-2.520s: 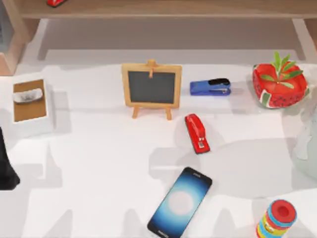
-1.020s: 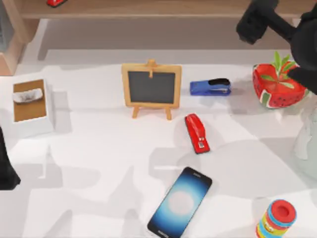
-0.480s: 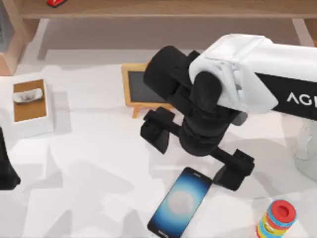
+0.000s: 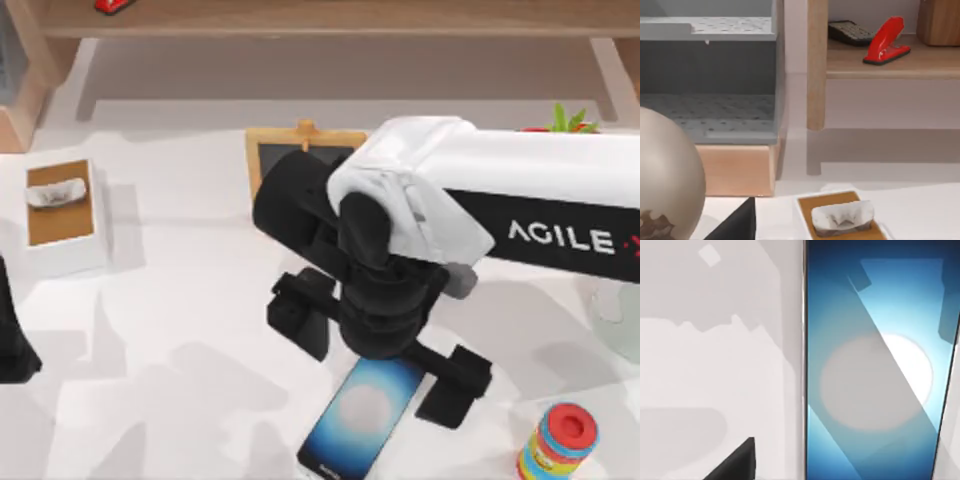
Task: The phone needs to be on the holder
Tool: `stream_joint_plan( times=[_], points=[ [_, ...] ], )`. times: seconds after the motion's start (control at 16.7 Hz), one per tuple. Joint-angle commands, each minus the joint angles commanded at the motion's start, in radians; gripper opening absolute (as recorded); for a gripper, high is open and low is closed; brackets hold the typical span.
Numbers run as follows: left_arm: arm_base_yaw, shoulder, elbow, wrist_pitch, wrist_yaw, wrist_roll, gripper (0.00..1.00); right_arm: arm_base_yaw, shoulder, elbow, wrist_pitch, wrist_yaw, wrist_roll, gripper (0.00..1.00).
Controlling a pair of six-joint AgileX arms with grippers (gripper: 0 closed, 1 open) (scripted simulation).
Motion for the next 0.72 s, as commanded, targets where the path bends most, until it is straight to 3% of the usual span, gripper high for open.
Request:
stream_joint_plan(
  times=[0.72],
  points=[
    [0.000,0.000,0.000,0.000,0.000,0.000,1.00,0.002,0.124,-0.158,0.282,0.001,0.003,1.00]
  ],
)
